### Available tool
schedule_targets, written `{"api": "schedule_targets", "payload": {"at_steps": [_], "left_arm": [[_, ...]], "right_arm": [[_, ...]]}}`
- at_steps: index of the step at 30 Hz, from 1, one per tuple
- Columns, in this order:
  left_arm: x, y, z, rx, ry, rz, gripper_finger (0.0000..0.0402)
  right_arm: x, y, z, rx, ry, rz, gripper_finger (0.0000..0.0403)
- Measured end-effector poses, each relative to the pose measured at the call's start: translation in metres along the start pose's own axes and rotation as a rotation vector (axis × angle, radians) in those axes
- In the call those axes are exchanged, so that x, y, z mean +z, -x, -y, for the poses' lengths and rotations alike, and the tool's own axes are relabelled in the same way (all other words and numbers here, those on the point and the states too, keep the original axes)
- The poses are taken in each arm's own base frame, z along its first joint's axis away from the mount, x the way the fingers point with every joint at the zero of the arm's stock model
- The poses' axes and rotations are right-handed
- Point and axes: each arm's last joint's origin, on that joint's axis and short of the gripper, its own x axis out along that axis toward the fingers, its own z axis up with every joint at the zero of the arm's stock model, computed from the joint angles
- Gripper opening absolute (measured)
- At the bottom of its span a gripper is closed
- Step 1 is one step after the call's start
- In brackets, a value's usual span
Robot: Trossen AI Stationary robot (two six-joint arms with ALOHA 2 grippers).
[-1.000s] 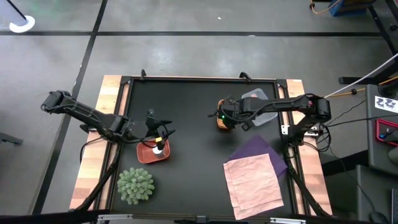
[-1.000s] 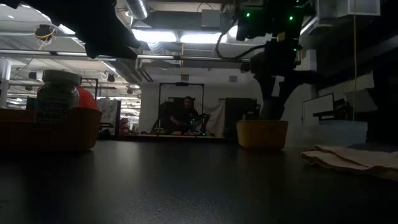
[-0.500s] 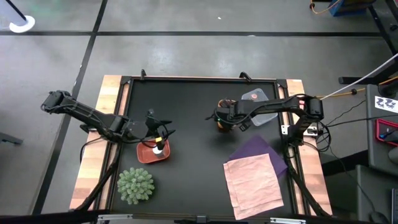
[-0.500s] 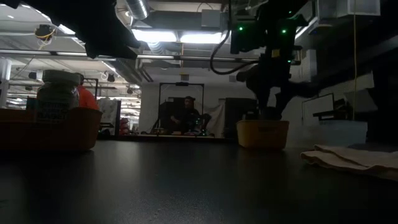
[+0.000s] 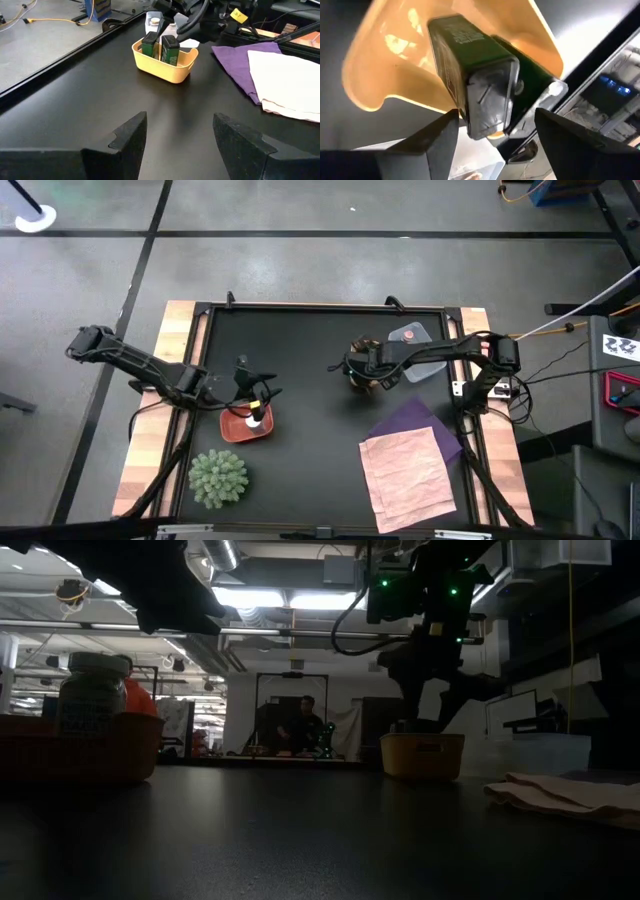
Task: Sort spices by type
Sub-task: Put the green seasoning can into the yellow bin, then return to Home Position
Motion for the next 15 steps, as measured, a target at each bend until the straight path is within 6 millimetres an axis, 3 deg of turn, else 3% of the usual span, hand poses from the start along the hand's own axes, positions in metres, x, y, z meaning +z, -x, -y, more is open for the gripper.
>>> {"api": "schedule_targets", "payload": {"at_steps": [7,15], "left_arm": [[0.0,0.0,0.0,-0.001,-0.001,-0.001,0.0212],[0.0,0.0,0.0,0.003,-0.036,0.001,0.0212]], "right_arm": [[-0.015,0.023,0.004,-0.04,-0.109,0.046,0.0261],[-0.063,0.088,0.007,-0.17,-0.377,0.231,0.0261]]}}
